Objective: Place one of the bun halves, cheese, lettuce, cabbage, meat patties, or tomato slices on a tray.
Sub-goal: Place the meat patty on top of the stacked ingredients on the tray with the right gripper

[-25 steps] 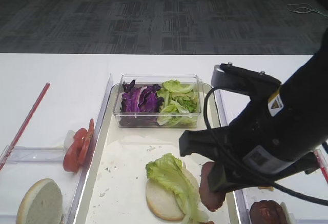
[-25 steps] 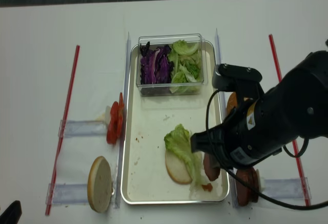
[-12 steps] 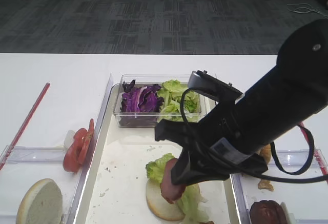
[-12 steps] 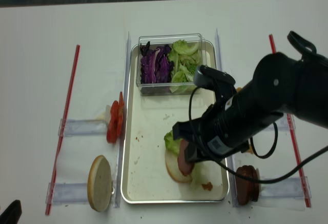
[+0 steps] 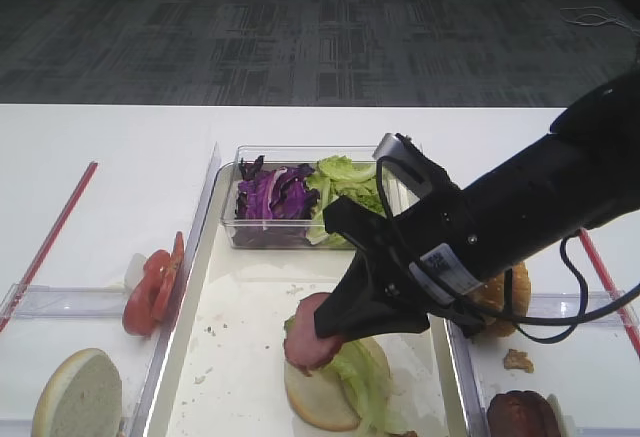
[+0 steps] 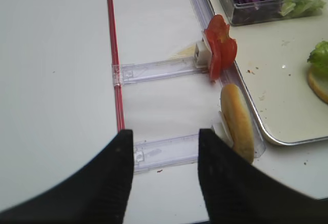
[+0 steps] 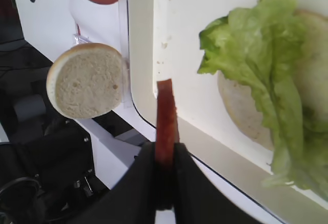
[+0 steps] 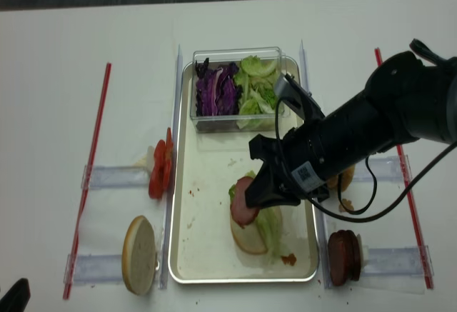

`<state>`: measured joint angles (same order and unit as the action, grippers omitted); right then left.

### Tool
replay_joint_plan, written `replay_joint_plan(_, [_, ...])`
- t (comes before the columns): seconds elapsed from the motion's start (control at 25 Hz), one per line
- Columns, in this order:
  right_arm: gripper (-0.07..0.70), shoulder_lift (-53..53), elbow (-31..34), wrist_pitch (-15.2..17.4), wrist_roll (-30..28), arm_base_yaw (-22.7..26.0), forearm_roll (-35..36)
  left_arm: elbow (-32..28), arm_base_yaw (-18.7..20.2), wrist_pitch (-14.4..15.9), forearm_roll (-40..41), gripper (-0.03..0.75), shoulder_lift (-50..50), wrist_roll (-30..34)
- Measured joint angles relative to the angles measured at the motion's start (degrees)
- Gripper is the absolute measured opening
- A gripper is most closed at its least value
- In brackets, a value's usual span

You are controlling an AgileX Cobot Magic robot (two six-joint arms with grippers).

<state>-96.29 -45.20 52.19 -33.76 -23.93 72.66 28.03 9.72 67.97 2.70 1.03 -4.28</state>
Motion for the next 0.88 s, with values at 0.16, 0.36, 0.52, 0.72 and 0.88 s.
replay_joint_plan(0.16, [0.088, -3.4, 0.0, 1.2, -3.4, 0.6, 0.5, 0.0, 0.0, 0.0, 0.0, 0.286, 0.0, 0.0])
replay_joint_plan(0.36, [0.088, -6.1, 0.0, 1.2, -6.1, 0.7, 3.2, 0.0, 0.0, 0.0, 0.0, 0.286, 0.0, 0.0])
replay_joint_plan(0.52, [0.089, -6.8, 0.0, 0.5, -7.2, 0.7, 4.0, 0.0, 0.0, 0.0, 0.0, 0.286, 0.0, 0.0])
replay_joint_plan(0.72, [0.088, -6.8, 0.0, -1.5, -7.3, 0.8, 4.1, 0.0, 0.0, 0.0, 0.0, 0.286, 0.0, 0.0])
replay_joint_plan(0.88, [0.088, -6.8, -0.1, -2.3, -7.3, 0.8, 3.5, 0.0, 0.0, 0.0, 0.0, 0.286, 0.0, 0.0])
